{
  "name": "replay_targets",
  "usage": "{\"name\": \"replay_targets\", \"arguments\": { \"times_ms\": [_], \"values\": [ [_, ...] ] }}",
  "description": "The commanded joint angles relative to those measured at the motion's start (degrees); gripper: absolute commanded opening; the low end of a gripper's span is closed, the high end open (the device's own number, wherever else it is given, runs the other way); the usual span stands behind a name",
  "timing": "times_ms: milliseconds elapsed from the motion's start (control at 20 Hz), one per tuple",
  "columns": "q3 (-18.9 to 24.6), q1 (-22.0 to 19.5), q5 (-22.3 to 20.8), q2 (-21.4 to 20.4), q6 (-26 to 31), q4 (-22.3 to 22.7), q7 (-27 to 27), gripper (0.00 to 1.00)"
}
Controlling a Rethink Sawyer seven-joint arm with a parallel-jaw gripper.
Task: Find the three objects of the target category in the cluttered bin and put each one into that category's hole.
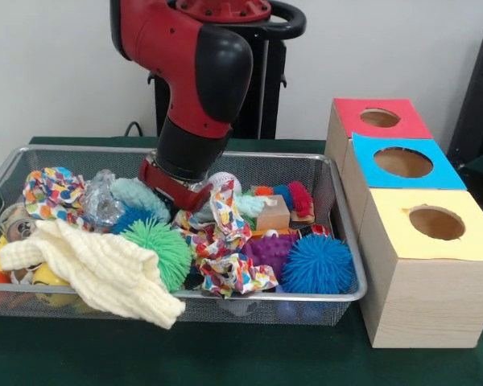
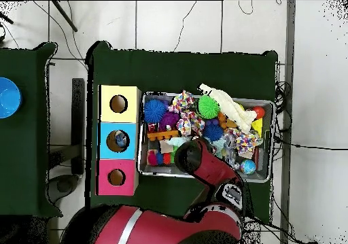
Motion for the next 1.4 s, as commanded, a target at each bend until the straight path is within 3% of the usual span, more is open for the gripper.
{"name": "replay_targets", "arguments": {
  "times_ms": [50, 350, 600, 800, 1400],
  "values": [
    [8.30, 0.51, 1.82, 1.49, 3.76, 3.14, 12.80, 0.00],
    [2.36, 5.38, 3.13, -3.68, 13.23, -1.28, 11.41, 0.00],
    [-1.55, 7.05, 3.83, -1.76, 21.02, -10.62, 11.15, 0.00],
    [-3.86, 7.71, 3.68, -0.80, 25.70, -15.54, 11.92, 0.00],
    [-5.94, 9.21, 3.62, 1.76, 31.34, -22.16, 15.01, 0.00]
  ]
}}
